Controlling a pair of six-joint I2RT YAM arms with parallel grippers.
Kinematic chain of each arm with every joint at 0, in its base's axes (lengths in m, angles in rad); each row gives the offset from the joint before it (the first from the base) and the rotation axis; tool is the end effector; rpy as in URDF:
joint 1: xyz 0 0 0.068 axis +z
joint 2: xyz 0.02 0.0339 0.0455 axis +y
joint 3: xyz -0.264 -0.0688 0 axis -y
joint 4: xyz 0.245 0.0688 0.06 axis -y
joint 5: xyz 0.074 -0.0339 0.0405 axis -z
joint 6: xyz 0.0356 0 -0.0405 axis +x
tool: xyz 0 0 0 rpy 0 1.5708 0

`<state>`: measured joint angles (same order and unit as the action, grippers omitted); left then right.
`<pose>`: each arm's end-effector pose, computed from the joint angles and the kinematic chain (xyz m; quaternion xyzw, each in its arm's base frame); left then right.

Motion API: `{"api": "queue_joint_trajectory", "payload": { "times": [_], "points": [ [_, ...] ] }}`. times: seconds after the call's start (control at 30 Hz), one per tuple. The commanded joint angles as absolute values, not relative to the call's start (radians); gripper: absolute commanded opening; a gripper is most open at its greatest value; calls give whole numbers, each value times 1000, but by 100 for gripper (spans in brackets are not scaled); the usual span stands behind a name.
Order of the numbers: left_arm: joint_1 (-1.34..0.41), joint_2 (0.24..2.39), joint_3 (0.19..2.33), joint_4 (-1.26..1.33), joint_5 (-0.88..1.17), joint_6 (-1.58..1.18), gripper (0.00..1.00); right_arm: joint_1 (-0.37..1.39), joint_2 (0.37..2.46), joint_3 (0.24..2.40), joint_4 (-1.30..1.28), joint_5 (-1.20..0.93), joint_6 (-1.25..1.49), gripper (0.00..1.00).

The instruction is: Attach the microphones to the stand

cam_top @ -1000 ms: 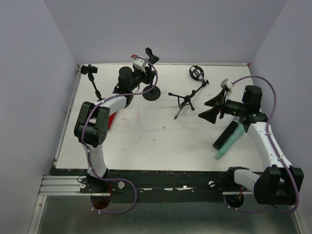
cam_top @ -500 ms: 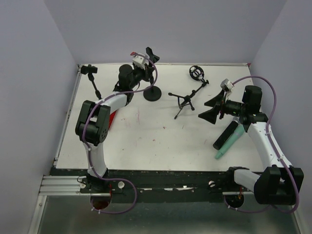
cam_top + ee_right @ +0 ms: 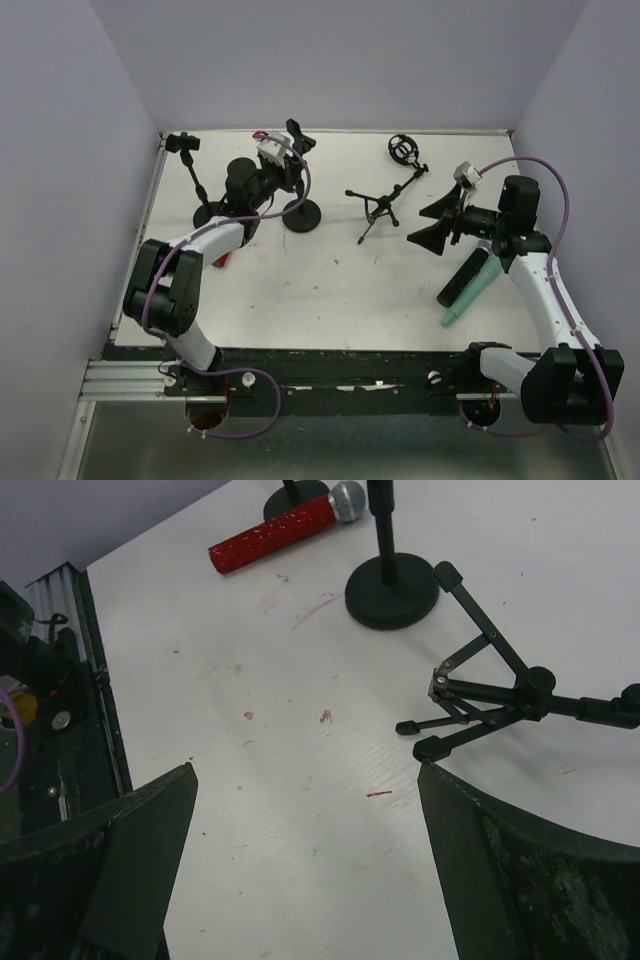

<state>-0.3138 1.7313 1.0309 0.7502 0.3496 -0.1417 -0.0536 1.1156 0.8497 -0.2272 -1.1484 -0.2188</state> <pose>0.3724 -0.1337 0.2674 0.1839 0.6654 -0.2779 0.6680 0.2355 0.0199 0.3022 -0.3372 0.6952 0.4034 0.4902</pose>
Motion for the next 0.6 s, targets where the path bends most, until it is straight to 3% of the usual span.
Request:
{"api": "queue_joint_trajectory", "payload": {
  "times": [0.0,0.17,0.27,0.57],
  "points": [
    [-350,1488,898,709,292,-196,0,-55,1091,845,-213,-1189,-230,100],
    [-472,1269,695,660,168,-277,0,-54,1080,845,-213,-1167,-235,100],
    [-584,1183,606,661,-24,-354,0,-54,1078,845,-216,-1161,-239,100],
    [-914,1206,558,807,-532,-310,0,-54,1086,844,-229,-1144,-261,100]
  ]
}}
